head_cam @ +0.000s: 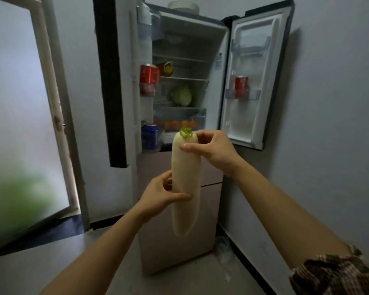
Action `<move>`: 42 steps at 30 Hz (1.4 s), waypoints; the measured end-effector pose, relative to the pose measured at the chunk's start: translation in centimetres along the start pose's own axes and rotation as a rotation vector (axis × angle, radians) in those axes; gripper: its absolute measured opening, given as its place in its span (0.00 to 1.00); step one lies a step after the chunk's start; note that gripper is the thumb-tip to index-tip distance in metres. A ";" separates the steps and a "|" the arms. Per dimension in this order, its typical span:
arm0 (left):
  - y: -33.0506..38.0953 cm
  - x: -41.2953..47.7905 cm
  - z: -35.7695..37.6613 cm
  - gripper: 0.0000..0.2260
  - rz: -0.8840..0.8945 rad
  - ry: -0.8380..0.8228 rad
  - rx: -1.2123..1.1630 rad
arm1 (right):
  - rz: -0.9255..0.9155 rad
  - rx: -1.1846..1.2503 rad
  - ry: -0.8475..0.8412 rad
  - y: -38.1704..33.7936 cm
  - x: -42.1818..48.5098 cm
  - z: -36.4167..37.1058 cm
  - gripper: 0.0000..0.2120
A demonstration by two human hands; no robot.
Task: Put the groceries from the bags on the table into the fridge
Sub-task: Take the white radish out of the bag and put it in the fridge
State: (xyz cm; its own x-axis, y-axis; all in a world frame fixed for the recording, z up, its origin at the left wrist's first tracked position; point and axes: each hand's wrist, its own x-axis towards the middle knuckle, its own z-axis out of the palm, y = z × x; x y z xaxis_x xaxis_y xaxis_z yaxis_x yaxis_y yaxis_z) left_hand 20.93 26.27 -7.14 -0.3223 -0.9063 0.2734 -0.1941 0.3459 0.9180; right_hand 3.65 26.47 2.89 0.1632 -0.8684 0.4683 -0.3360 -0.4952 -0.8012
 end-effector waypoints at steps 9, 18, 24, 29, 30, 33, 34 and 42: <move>-0.8 21.4 2.3 0.30 0.122 0.052 0.035 | -0.063 -0.011 0.036 8.1 15.0 -9.8 0.17; -1.7 40.5 3.7 0.29 0.264 0.333 0.117 | -0.195 -0.167 -0.054 14.8 31.3 -16.8 0.24; -1.4 51.5 1.5 0.29 0.288 0.533 0.172 | -0.282 -0.192 -0.045 17.7 40.6 -18.9 0.25; -3.3 60.2 -2.1 0.33 0.297 0.676 0.354 | -0.371 -0.190 0.107 21.7 47.4 -17.8 0.25; -3.8 61.8 -2.9 0.34 0.300 0.688 0.389 | -0.379 -0.182 0.130 22.7 48.8 -17.5 0.25; -5.2 66.3 -5.2 0.36 0.313 0.700 0.465 | -0.389 -0.156 0.175 25.5 53.0 -16.4 0.25; -5.8 67.8 -6.0 0.36 0.318 0.699 0.475 | -0.388 -0.155 0.181 26.4 54.4 -16.0 0.24; -11.2 79.3 -12.4 0.32 0.281 0.628 0.476 | -0.362 -0.145 0.219 33.2 66.6 -11.8 0.20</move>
State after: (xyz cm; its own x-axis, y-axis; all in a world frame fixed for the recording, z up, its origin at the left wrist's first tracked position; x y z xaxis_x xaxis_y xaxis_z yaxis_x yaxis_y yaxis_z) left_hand 9.03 -52.47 7.79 0.1322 -0.6887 0.7129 -0.5994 0.5173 0.6108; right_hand -7.55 -47.44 11.86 0.0990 -0.6055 0.7897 -0.4224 -0.7441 -0.5175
